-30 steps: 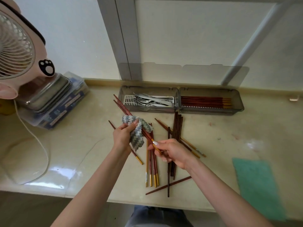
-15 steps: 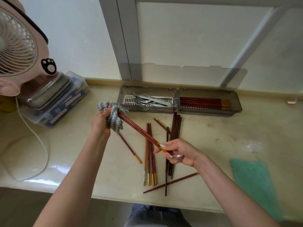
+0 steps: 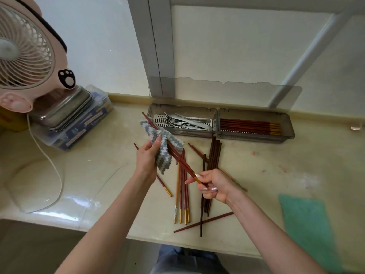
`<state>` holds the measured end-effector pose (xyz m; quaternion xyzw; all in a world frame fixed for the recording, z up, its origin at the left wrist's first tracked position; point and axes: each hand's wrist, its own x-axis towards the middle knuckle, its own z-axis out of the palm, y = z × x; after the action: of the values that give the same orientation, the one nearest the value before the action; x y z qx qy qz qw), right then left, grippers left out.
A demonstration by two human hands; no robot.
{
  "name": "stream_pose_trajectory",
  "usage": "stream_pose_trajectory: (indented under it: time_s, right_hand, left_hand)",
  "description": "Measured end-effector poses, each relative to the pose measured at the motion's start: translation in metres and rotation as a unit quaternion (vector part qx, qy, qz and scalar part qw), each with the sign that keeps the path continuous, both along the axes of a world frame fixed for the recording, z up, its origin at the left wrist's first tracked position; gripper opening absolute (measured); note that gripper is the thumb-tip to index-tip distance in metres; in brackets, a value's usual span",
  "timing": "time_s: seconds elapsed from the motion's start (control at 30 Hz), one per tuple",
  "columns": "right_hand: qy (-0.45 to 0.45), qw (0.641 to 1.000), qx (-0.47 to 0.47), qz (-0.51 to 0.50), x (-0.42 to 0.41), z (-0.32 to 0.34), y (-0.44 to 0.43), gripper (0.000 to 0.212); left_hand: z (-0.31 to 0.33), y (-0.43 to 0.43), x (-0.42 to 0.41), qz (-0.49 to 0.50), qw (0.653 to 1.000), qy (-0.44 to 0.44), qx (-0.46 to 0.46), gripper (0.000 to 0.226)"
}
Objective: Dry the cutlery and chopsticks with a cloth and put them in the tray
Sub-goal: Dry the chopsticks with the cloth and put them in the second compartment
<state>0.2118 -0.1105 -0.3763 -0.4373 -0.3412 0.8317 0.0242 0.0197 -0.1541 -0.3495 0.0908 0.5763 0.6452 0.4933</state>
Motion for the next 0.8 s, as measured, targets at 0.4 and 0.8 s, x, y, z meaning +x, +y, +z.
stream_pose_trajectory:
  time_s: [0.4, 0.8]
  right_hand:
    - [0.000, 1.000, 0.005, -0.014, 0.016, -0.001, 0.002, 0.025]
    - [-0.008, 0.997, 0.055, -0.062, 0.016, 0.006, 0.017, 0.023]
  left_hand:
    - [-0.002, 0.003, -0.006, 0.035, 0.999, -0.030, -0.012, 0.014]
    - [-0.021, -0.003, -0.024, 0.016, 0.986, -0.159, 0.040, 0.041]
